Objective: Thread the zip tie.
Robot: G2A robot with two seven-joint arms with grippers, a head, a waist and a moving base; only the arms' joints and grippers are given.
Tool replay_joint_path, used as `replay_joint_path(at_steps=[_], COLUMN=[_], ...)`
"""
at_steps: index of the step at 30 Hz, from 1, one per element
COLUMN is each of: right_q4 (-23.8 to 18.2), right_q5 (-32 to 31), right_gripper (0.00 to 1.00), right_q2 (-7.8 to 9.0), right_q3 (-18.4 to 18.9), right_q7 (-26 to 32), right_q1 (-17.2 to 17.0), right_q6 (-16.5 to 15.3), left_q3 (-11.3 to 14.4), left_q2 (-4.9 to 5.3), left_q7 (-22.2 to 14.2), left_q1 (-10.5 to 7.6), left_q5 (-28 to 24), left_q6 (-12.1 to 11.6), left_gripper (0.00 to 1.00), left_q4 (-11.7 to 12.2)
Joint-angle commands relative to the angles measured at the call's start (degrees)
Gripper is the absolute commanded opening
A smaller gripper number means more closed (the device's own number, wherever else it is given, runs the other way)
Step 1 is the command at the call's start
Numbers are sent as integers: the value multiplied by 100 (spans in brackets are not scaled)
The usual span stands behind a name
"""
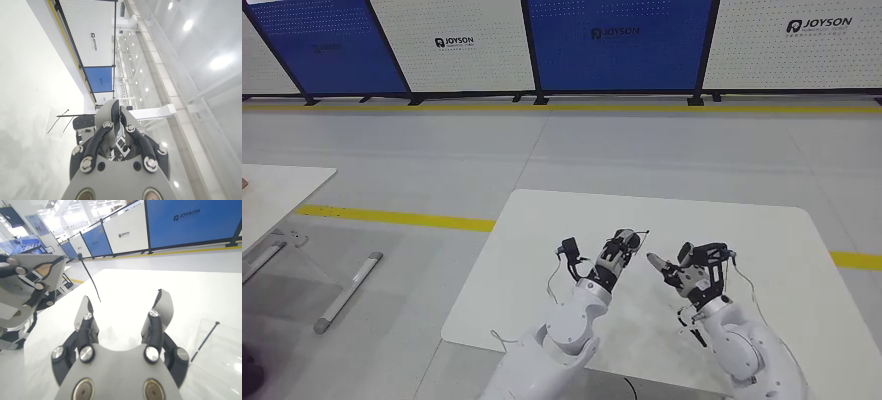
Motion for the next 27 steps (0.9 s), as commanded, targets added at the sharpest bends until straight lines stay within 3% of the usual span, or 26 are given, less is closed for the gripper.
replay_joint_path(at_steps=[1, 10, 22, 27], right_q4=[-122, -739, -739, -739], right_q5=[181, 1393, 1393, 1393], right_gripper=[100, 100, 100, 100], right_q2=[25, 170, 170, 170], right_q3=[183, 1051, 1051, 1051], right_q7=[-191, -1182, -1182, -1182], right_q1=[-157, -944, -944, -944], right_q6=[-82, -97, -97, -97], left_q3=[-98, -482, -493, -756], left_q2=[16, 95, 102, 86], left_q7=[-20, -231, -278, 321], left_q1=[61, 399, 442, 485], left_q5=[-56, -228, -241, -420], left_q6=[-41, -231, -276, -704], left_gripper=[0, 0, 0, 0], left_q4=[-31, -208, -203, -53])
